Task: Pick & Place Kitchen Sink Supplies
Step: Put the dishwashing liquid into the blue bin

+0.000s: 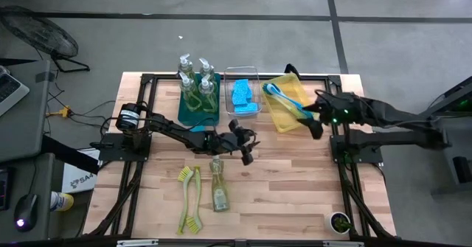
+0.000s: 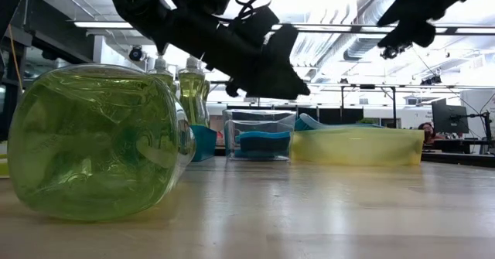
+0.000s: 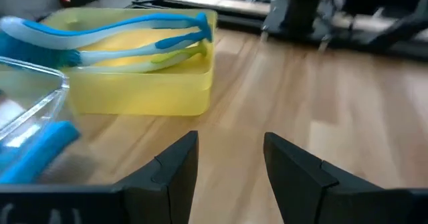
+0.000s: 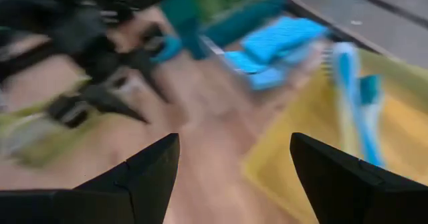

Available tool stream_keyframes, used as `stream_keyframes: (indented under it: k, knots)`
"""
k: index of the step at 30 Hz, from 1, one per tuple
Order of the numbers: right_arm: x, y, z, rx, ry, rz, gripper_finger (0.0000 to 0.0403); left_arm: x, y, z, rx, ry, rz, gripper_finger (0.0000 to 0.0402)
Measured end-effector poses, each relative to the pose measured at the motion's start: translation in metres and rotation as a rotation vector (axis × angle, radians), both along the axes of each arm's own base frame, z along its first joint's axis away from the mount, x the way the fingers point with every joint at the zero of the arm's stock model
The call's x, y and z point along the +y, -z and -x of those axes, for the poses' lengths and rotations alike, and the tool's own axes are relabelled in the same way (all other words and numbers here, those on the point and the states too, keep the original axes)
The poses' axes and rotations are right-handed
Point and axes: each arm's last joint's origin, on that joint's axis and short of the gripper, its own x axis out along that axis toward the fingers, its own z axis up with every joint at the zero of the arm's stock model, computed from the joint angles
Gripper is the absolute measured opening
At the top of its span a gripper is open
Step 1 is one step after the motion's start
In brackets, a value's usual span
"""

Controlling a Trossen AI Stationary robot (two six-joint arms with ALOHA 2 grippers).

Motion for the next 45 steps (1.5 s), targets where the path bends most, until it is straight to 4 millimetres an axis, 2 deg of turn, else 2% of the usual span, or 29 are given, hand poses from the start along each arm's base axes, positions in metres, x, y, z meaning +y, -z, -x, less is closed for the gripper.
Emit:
stream_keyframes:
  k: [3, 8, 13, 19, 24, 27, 34, 38, 45]
  knots:
    - [0.014, -0.002, 0.002, -0.036, -0.063, -0.038, 0.0279, -0.001, -0.004, -0.002, -0.078, -0.005, 0.117, 0.0165]
    - [0.037, -0.001, -0.001, -0.032, -0.119, -0.048, 0.0279, -0.004, -0.014, 0.001, -0.151, 0.021, 0.409, 0.0165]
    - [0.064, 0.006, -0.009, -0.001, -0.140, -0.037, 0.0279, -0.011, -0.043, 0.017, -0.097, -0.009, 0.538, 0.0165]
    - [0.101, 0.020, -0.018, 0.037, -0.166, -0.048, 0.0279, -0.032, -0.089, 0.035, -0.001, -0.149, 0.616, 0.0165]
    - [0.134, 0.034, -0.027, 0.020, -0.160, -0.015, 0.0279, -0.042, -0.106, 0.040, 0.090, -0.243, 0.734, 0.0165]
    - [0.152, 0.044, -0.032, 0.024, -0.172, 0.006, 0.0279, -0.043, -0.105, 0.043, 0.152, -0.265, 0.836, 0.0165]
    - [0.183, 0.073, -0.044, 0.067, -0.188, 0.019, 0.0279, -0.044, -0.095, 0.052, 0.292, -0.339, 0.937, 0.0186]
    - [0.195, 0.088, -0.051, 0.080, -0.184, 0.033, 0.0279, -0.043, -0.089, 0.061, 0.395, -0.399, 0.966, 0.0208]
    - [0.209, 0.109, -0.063, 0.088, -0.186, 0.036, 0.0279, -0.036, -0.084, 0.067, 0.463, -0.481, 0.978, 0.0245]
